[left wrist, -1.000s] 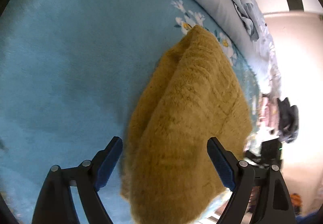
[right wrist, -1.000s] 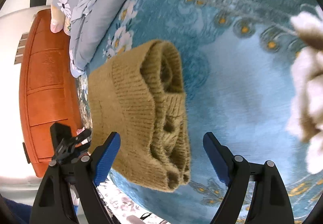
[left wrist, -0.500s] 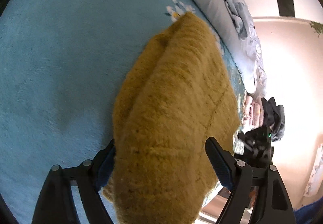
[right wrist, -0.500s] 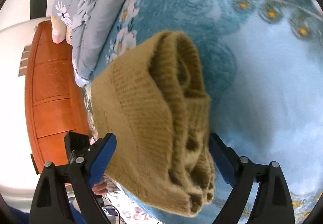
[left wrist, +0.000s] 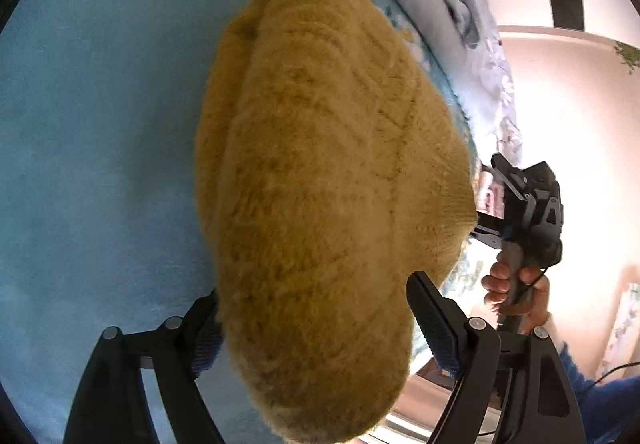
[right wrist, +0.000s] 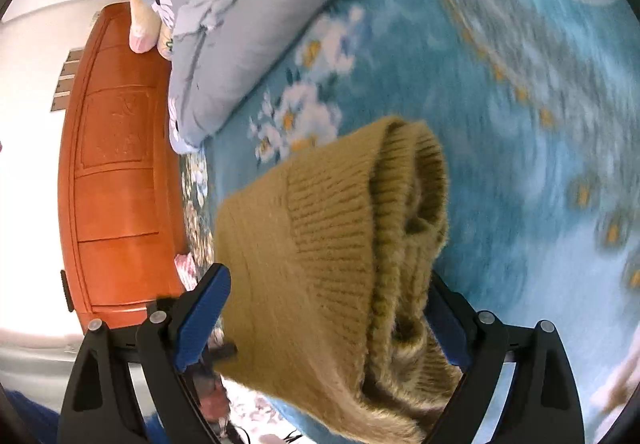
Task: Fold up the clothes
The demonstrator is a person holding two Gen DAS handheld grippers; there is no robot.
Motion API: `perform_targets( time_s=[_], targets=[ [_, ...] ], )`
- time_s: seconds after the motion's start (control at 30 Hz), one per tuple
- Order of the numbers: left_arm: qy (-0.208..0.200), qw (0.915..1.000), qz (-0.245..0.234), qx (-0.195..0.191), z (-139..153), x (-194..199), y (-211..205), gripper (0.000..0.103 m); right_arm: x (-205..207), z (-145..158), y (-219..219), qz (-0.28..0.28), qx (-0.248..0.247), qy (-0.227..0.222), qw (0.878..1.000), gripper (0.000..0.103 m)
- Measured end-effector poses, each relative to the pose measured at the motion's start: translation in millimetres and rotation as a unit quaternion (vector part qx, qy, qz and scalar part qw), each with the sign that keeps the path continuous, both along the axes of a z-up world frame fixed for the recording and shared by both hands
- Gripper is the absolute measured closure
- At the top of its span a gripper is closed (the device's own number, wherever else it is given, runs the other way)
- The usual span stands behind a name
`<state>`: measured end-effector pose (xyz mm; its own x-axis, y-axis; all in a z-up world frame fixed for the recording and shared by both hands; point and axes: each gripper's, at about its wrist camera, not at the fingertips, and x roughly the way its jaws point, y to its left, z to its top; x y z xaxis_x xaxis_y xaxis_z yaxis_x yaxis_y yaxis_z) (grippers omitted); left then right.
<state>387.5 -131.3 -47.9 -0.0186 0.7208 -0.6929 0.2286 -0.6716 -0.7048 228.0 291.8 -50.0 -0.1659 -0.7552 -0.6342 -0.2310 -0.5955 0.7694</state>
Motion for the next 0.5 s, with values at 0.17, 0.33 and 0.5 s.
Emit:
perform_targets(
  time_s=[0.17,0.33,0.5],
  targets=[
    [0.04,0.9981,0.013,-0.045,36.9,-2.4,-17.1,0.018,-2.4,12.3,6.1,0.029,0.072,0.014,0.997,0.009],
    [0.108,0.9924,-0.029,-0.051,83.1,-11.6,1.3,0.018,18.9,53.7,8.1,0.042,0.148,0.066,0.986,0.009],
    [0.102,0.9888,-0.091,-0.059,65.9,-7.6,45.3,0.018,45.7,60.8,-46.4,0.143,0.12,0.087,0.978,0.009]
  ],
)
